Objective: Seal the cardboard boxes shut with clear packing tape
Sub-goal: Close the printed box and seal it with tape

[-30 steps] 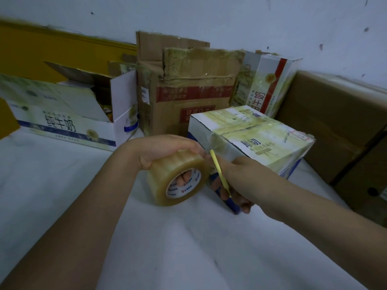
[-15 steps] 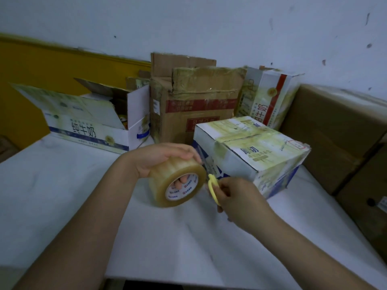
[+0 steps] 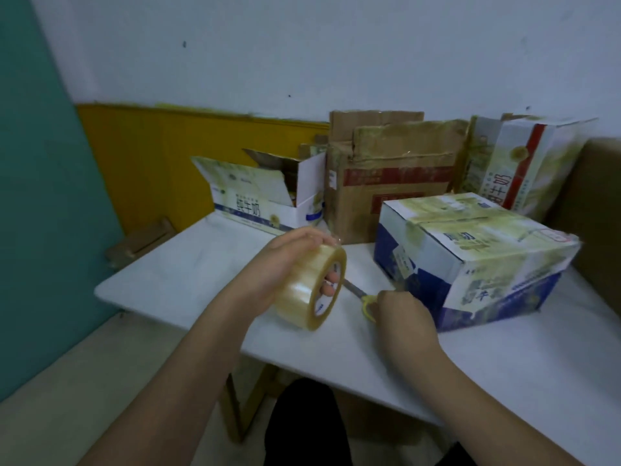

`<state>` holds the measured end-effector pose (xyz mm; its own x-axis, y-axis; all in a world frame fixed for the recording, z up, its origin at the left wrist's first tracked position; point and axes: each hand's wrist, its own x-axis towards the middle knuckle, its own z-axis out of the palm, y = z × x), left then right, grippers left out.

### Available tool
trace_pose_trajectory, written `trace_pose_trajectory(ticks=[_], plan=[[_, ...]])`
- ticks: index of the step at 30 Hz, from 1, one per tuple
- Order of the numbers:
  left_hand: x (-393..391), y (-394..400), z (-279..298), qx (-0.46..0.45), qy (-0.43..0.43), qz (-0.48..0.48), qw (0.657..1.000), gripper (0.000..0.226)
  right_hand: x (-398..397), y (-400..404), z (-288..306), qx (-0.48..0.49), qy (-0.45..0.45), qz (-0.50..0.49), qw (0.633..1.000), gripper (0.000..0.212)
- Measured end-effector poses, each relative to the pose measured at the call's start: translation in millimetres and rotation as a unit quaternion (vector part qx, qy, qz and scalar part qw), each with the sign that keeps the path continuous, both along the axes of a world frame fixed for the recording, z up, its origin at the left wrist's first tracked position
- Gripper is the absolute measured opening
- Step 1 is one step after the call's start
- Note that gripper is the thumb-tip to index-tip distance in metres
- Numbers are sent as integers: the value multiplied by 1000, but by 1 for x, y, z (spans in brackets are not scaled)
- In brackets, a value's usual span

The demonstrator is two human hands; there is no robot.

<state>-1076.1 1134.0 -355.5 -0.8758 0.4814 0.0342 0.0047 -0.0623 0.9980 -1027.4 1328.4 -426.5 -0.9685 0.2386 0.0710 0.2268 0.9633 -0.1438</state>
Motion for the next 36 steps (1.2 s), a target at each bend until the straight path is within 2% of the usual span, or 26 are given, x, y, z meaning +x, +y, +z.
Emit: trace_pose_trajectory(ticks=[2,4,6,7,9,11,14,17,20,21,23,26,31,36], plan=[[17,-3,-3,-6,3,17,1000,20,-3,0,-1,10,-1,19,1000,18],[31,-6,-9,-9,3,32,999,17,-3,-1,4,-26,82,37,996,14],[44,-9,-11,-6,8,39,999,15,3,-8,19,-159,236,68,956,24],[50,-10,-11,-6,19,46,999,15,10,-15,32,-241,275,95,926,27],[61,-12,-11,-12,46,71,996,15,22,-33,55,-346,259,164,887,23],[72,-15,-10,-21,59,90,994,17,32,-48,65,-334,251,203,886,16],[84,-23,-11,-44,53,104,992,21,37,-58,62,-323,296,192,878,8],[93,-30,-15,-88,18,115,989,24,36,-68,48,-267,292,182,900,9],[93,-43,-28,-180,3,134,974,56,38,-81,36,-216,272,209,914,12],[94,-47,-30,-220,18,137,966,60,39,-83,35,-221,260,213,916,13],[101,-53,-36,-239,14,128,962,58,39,-85,34,-248,225,208,919,15],[101,-51,-52,-239,-60,118,962,57,32,-85,29,-253,158,203,933,16],[81,-50,-84,-342,-47,109,932,70,15,-79,5,-279,117,165,939,18],[73,-40,-114,-355,-11,152,923,71,-1,-74,-24,-259,100,169,946,16]])
